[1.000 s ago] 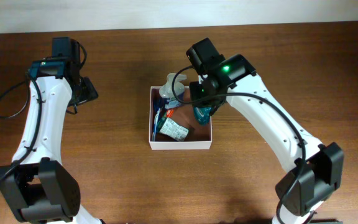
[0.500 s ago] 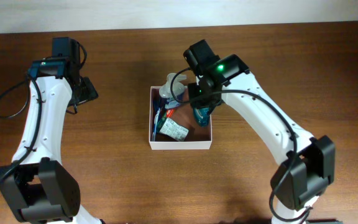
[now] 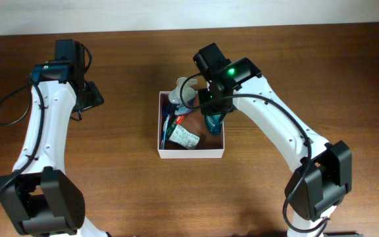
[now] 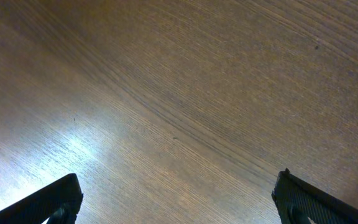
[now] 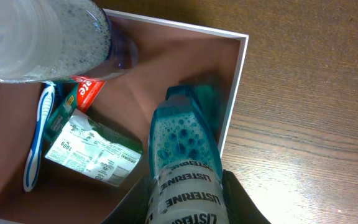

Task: Pack container
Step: 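Lower the Listerine bottle into the box's right side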

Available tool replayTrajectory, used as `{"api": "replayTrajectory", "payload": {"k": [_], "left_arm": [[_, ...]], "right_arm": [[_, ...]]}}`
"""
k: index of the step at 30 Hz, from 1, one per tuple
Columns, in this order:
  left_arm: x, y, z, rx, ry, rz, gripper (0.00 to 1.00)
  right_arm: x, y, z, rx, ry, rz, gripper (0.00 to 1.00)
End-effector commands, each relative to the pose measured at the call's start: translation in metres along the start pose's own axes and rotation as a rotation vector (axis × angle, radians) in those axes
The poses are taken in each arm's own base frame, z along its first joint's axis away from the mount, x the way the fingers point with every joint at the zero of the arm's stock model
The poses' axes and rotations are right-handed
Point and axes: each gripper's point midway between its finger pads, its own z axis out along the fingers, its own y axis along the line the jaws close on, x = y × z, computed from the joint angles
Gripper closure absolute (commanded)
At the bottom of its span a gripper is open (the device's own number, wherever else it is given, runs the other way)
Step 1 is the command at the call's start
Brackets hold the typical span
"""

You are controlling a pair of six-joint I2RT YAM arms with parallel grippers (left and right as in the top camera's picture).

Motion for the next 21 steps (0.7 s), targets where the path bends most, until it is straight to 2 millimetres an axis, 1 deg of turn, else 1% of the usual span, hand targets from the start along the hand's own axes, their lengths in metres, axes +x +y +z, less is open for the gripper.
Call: {"api": "replayTrajectory", "payload": {"k": [1,21], "left_arm": [[-0.0023,0.0002,-0.0031,0.007,-0.007,0.000,0.00],[-0.0021,-0.0005,-0.0034,0.008,-0.008,0.001,0.01]], "right_arm": [[-0.0044,0.0008,-0.0077,0.009,-0.029,0.003,0.76],[-0.0073,0.0020,-0.0074,0.003,-0.041,0.005,0.76]]}}
